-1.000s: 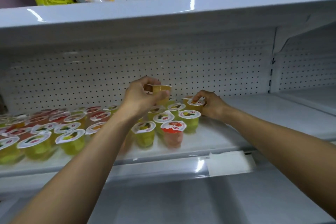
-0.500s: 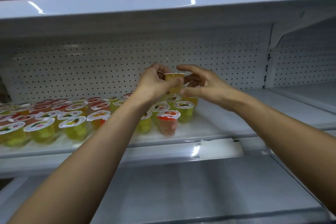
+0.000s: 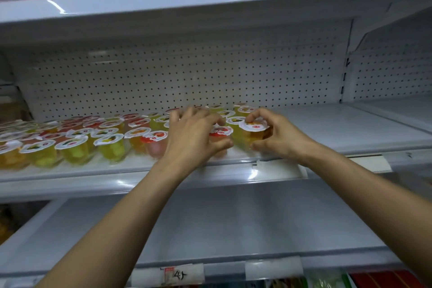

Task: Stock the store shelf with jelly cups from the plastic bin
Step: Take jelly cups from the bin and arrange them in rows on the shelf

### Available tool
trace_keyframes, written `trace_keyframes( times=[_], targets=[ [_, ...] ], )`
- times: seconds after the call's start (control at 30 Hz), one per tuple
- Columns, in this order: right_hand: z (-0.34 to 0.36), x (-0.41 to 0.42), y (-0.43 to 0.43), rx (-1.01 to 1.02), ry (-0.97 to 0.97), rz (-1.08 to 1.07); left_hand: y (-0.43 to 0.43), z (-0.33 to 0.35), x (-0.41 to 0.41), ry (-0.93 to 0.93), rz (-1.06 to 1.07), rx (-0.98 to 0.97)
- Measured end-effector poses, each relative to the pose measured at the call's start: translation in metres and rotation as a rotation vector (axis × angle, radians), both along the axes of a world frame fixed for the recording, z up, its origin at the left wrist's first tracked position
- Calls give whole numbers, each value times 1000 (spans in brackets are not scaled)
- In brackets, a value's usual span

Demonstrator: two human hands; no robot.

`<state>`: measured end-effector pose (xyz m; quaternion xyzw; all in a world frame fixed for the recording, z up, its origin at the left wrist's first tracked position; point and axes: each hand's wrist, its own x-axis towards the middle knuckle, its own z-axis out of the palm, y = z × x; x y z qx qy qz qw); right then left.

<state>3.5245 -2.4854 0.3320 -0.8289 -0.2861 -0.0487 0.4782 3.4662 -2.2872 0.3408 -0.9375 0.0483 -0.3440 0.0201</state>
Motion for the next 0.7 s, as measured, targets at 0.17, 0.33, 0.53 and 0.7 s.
trace_keyframes(
  times=[0.17, 0.33, 0.53, 0.7],
  targets=[
    [-2, 0, -2, -67, 17, -63, 0, -4, 0, 14, 0, 25],
    [-1, -2, -6, -101, 12, -91, 0, -7, 0, -2, -2, 24],
    [-1, -9, -5, -112, -12, -112, -3, -8, 0, 25, -5, -13],
    [-4, -30, -14, -204, -207, -240, -7, -10, -19, -27, -1, -45]
  ],
)
